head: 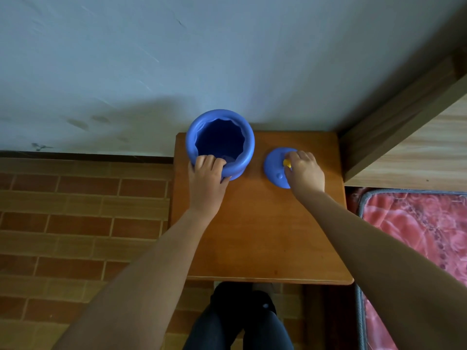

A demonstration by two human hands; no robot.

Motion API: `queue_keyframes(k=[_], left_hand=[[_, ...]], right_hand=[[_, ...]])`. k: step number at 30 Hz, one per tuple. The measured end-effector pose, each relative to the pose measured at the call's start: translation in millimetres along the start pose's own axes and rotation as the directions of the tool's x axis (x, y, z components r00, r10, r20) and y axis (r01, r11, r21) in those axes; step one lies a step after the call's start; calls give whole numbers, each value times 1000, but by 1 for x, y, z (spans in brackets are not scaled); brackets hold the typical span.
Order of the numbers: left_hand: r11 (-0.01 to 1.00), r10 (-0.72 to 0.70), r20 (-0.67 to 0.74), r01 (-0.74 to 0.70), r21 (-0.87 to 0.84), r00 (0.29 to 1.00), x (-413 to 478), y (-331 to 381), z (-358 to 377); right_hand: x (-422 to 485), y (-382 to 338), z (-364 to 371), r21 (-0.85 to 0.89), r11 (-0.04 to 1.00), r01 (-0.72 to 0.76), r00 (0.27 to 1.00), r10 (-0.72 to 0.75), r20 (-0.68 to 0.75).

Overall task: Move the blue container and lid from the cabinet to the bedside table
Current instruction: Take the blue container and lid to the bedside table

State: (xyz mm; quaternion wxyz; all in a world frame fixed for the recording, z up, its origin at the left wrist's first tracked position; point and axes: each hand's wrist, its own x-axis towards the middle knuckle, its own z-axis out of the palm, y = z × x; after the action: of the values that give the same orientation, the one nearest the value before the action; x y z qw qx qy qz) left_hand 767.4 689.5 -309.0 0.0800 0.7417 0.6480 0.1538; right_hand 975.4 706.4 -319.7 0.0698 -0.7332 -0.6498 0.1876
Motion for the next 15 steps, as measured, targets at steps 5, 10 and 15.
queue_keyframes(k=[5, 10, 15], left_hand=[[999, 45, -40, -45, 4, 998, -2, -4, 3], [996, 84, -79, -83, 20, 993, -4, -9, 10], [994, 111, -123, -107, 33, 986, -4, -14, 17]], right_hand=[[6, -1, 6, -15, 1000, -2, 1000, 2, 7], [7, 0, 16, -2, 1000, -7, 1000, 7, -11], [11, 2, 26, 7, 1000, -23, 999, 23, -24]])
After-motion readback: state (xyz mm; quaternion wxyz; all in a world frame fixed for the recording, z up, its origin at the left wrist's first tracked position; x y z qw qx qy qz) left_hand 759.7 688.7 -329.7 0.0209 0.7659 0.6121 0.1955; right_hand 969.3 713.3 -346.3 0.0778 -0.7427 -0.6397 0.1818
